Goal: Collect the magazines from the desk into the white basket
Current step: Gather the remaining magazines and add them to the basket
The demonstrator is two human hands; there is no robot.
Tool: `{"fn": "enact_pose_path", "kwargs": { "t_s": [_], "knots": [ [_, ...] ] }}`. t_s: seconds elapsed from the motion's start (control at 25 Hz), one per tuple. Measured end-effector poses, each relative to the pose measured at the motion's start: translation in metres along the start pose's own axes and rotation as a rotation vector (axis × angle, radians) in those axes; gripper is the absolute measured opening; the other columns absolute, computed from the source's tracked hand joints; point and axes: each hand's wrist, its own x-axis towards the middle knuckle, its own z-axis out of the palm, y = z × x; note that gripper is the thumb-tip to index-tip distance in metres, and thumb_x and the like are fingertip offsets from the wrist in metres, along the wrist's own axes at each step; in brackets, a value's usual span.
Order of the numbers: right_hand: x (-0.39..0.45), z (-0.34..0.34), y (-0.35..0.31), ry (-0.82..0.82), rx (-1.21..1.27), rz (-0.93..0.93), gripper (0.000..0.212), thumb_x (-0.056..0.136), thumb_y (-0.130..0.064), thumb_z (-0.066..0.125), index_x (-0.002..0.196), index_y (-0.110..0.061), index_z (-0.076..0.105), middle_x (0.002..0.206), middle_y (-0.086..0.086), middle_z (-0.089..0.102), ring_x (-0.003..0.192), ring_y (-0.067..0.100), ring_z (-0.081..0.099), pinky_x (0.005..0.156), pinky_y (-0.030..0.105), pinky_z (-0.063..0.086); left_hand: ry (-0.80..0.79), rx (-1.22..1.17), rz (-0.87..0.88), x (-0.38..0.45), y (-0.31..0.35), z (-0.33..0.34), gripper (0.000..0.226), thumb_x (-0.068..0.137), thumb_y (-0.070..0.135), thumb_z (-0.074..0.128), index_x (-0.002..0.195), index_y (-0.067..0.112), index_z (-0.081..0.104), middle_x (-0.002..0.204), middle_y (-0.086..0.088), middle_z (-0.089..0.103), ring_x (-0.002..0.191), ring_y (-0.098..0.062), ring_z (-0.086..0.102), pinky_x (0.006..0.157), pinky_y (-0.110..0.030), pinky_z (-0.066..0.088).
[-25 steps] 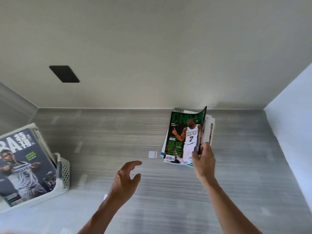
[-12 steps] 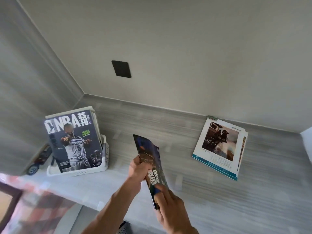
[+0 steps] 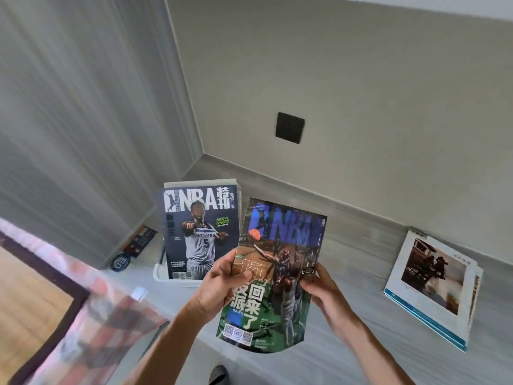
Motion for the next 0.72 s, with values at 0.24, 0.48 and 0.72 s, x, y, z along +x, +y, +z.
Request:
{"fn": "enact_pose_path", "kwargs": {
  "t_s": [0.24,0.48,0.72],
  "knots": [
    [0.053,0.114,-0.048,0.137,-0.065,-0.261,0.037,0.085,0.006,0.066,0.107,-0.024,0.066,0.100,-0.002,0.078,0.092,0.012,0.072,0.077,0.022,0.055,0.422,0.151,0.162,0.000,0.060,-0.105,0.032,0.086,-0.013,0.054,0.115,-0.001,0.063,0.092,-0.004,0.076,0.066,-0.001,0.065,0.062,-0.011,0.052],
    [0.114,0.195,-0.064,0.220,-0.374,-0.326,0.019,0.093,-0.005,0.061,0.105,-0.019,0.058,0.098,0.001,0.073,0.069,0.010,0.070,0.056,0.033,0.059,0.805,0.327,0.116,0.043,0.072,-0.177,0.044,0.082,-0.022,0.053,0.109,0.009,0.067,0.079,0.010,0.073,0.070,-0.001,0.064,0.056,-0.014,0.047],
    [0.142,0.189,-0.030,0.293,-0.664,-0.190,0.023,0.087,-0.021,0.072,0.107,-0.024,0.061,0.086,-0.013,0.070,0.042,-0.001,0.047,0.039,0.021,0.042,0.738,0.660,-0.047,0.035,0.033,-0.209,0.041,0.082,0.000,0.069,0.084,0.041,0.069,0.081,0.012,0.071,0.051,-0.020,0.059,0.047,-0.038,0.053]
  ]
}}
